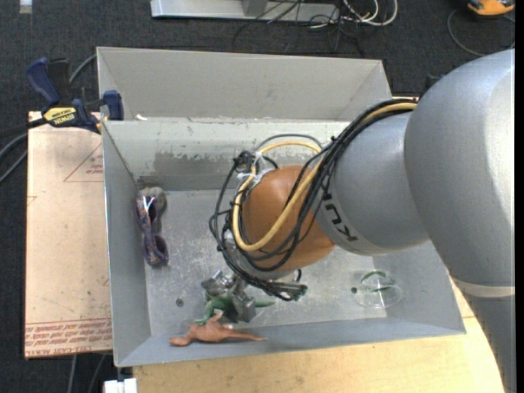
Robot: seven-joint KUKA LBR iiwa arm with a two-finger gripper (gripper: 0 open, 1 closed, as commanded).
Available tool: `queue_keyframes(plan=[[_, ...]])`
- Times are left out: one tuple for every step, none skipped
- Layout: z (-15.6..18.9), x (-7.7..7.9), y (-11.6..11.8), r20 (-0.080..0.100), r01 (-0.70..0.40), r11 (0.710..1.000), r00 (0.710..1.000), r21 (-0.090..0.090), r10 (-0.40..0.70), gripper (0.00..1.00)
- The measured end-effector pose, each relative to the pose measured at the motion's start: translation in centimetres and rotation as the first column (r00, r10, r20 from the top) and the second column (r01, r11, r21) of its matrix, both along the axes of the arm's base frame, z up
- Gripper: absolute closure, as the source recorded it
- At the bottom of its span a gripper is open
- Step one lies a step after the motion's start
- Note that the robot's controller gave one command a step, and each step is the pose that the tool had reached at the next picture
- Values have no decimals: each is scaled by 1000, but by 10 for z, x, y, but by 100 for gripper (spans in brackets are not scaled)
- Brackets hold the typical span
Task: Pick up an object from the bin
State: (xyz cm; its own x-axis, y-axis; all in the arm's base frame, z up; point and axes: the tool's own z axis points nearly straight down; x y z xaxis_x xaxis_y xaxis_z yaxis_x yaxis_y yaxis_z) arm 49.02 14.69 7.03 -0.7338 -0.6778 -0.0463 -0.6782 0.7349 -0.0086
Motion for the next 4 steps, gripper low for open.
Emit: queue_keyframes(plan=[[0,4,-6,-4,-35,999,999,-2,35,100],[0,-6,-44,4,-24,1000,1000,1,24,100],[0,-5,-44,-1,0,1000,1000,2,0,100],[7,0,-56,6,-26,1000,1000,2,25,100]])
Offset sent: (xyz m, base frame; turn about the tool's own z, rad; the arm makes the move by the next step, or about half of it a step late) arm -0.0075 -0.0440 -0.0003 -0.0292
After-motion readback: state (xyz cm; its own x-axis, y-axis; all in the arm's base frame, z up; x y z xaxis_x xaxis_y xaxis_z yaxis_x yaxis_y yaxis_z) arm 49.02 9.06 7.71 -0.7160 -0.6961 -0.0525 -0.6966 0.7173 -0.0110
